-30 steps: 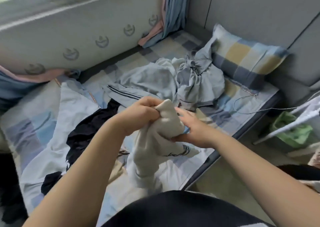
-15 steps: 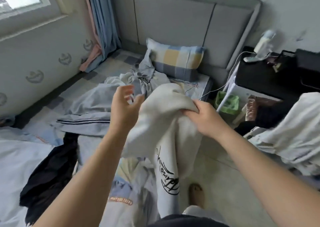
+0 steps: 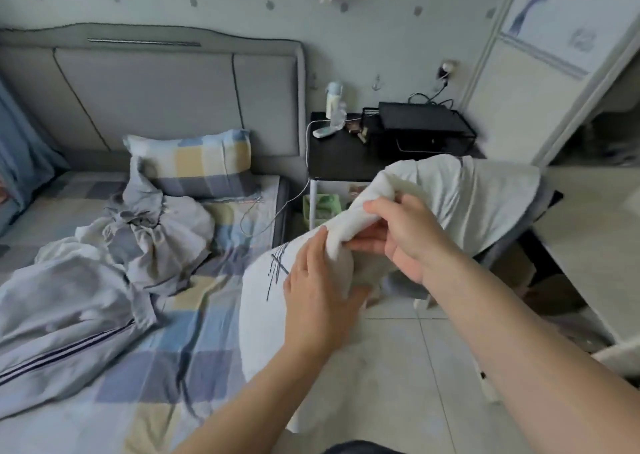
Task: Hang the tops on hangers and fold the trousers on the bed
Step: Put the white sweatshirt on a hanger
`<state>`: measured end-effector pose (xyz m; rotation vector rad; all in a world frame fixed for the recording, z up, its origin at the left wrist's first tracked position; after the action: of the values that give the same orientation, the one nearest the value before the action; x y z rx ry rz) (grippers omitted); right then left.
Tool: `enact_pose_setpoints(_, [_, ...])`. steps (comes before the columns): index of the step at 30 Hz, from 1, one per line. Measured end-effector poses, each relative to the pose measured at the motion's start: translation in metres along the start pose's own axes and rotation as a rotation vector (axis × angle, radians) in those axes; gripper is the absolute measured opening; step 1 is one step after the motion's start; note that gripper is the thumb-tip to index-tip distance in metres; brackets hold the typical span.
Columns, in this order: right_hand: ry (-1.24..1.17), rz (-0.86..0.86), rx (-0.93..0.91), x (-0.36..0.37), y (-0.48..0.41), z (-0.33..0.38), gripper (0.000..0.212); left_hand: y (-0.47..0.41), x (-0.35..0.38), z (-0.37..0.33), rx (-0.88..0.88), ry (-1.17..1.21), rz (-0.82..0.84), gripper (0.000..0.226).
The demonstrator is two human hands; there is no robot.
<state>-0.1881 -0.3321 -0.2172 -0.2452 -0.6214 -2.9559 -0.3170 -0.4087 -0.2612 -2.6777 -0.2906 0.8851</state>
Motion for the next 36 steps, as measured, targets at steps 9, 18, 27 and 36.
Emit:
enact_pose_setpoints(9, [0.355,-0.116,-0.203,-0.209,0.031,0.041,0.049,-0.076,0.135,-0.097,0.065,0.443,0.104,0.011])
enact_pose_setpoints(18, [0.532,-0.094,0.132,-0.356,0.063,-0.040,0.051,-0.102,0.298,-0.210,-0.073,0.786,0.434,0.026])
enact_pose_setpoints(27, [0.359,-0.491,-0.070,-0.455,0.057,0.033,0.004,-0.152,0.406,-0.244,-0.166,0.790,0.657,0.023])
enact_pose_setpoints(36, [0.182,-0.843,-0.213,-0.509,0.012,0.117,0.020,-0.202,0.454,-0.295,0.273,0.659,0.974,0.078])
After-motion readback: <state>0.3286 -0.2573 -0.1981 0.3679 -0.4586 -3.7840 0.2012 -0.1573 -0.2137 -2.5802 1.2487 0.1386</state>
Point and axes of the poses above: each hand's wrist, its own y-axis away from the middle knuckle, its own x-axis out of the palm, z = x × y, the point moved 10 cm from there along -y, towards the middle knuckle, and after that the axes turned 9 degrees about x, right-handed, at the moved point
